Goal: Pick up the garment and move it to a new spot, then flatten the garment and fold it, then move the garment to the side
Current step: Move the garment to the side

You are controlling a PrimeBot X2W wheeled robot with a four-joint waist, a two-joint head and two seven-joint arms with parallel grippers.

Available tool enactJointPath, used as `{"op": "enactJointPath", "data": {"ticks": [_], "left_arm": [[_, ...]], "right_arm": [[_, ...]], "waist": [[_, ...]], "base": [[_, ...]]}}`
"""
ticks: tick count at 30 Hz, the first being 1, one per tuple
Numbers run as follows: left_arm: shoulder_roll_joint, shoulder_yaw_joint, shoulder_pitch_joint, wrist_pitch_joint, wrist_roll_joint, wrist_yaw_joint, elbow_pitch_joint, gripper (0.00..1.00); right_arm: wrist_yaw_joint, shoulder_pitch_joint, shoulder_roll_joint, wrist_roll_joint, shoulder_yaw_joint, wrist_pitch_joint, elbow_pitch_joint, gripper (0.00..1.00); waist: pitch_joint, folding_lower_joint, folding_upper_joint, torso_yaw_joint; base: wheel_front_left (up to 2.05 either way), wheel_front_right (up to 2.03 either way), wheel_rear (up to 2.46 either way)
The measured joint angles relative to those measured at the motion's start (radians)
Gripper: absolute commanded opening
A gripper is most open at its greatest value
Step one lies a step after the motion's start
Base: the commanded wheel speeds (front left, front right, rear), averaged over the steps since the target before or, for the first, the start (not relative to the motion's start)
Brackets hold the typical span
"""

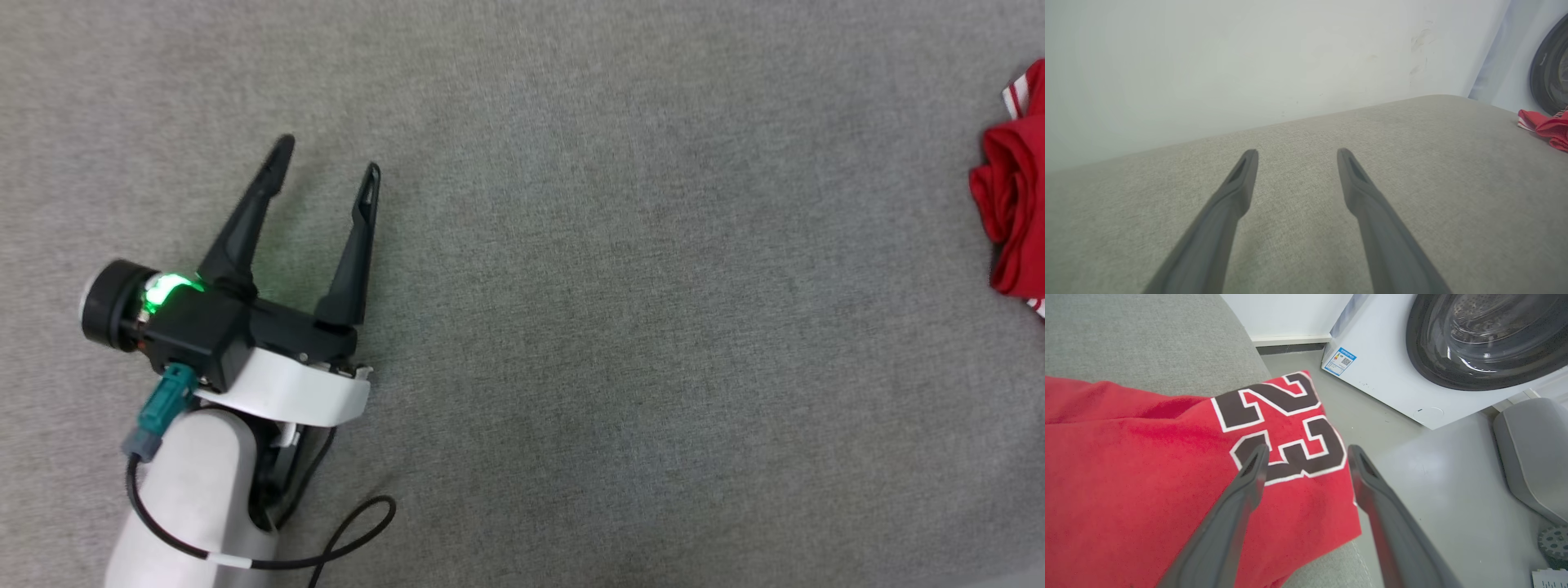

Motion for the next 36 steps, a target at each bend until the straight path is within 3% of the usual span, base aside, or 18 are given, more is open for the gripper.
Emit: {"op": "enactJointPath", "data": {"ticks": [7, 17, 27, 36], "left_arm": [[-0.035, -0.011, 0.066, -0.008, -0.009, 0.016, 0.063, 1.00], [-0.088, 0.000, 0.218, -0.010, -0.022, 0.056, 0.116, 1.00], [-0.118, 0.010, 0.323, -0.011, -0.027, 0.075, 0.150, 1.00], [-0.131, 0.022, 0.373, -0.011, -0.029, 0.089, 0.174, 1.00]], "right_arm": [[0.000, 0.088, 0.027, -0.062, -0.061, -0.074, -0.051, 1.00], [0.000, 0.333, 0.105, 0.063, -0.019, -0.140, -0.162, 1.00], [0.000, 0.540, 0.207, 0.153, 0.094, -0.189, -0.289, 1.00], [0.000, 0.661, 0.274, 0.232, 0.255, -0.219, -0.377, 1.00]], "waist": [[-0.110, -0.0001, 0.0000, 0.021], [-0.328, -0.0004, 0.0000, 0.055], [-0.491, -0.0004, 0.0001, 0.093], [-0.567, -0.0003, 0.0001, 0.151]], "base": [[0.00, 0.00, 0.00], [0.00, 0.00, 0.00], [0.00, 0.00, 0.00], [0.00, 0.00, 0.00]]}}
